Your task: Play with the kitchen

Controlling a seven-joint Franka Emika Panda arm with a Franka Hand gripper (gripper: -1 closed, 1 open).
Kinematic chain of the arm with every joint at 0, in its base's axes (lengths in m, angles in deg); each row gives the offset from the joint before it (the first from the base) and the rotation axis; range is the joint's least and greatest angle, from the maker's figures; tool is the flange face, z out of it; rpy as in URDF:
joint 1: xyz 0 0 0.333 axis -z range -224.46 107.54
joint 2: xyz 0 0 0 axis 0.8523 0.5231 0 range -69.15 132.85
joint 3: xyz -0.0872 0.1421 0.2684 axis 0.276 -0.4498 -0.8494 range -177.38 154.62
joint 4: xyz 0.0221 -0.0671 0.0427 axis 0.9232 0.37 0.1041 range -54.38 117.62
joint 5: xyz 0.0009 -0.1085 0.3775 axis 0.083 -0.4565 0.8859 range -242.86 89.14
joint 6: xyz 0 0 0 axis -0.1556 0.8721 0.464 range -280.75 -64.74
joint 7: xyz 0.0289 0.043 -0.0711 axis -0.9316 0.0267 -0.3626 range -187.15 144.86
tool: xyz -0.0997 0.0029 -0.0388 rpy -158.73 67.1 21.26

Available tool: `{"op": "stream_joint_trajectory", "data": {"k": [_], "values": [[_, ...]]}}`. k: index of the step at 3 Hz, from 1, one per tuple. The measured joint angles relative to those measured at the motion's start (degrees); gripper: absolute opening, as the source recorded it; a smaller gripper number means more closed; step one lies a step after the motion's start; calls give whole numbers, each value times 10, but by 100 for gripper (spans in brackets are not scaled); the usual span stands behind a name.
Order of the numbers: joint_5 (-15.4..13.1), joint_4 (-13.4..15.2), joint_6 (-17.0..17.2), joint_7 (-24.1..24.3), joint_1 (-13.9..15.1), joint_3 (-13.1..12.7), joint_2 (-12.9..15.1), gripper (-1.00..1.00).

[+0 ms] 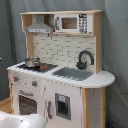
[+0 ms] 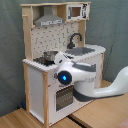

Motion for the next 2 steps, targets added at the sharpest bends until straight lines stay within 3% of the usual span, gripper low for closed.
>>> {"op": "stream_joint_trajectory", "data": {"k": [2], "values": [[-15, 100, -77, -6, -47, -2, -30, 100]]}}
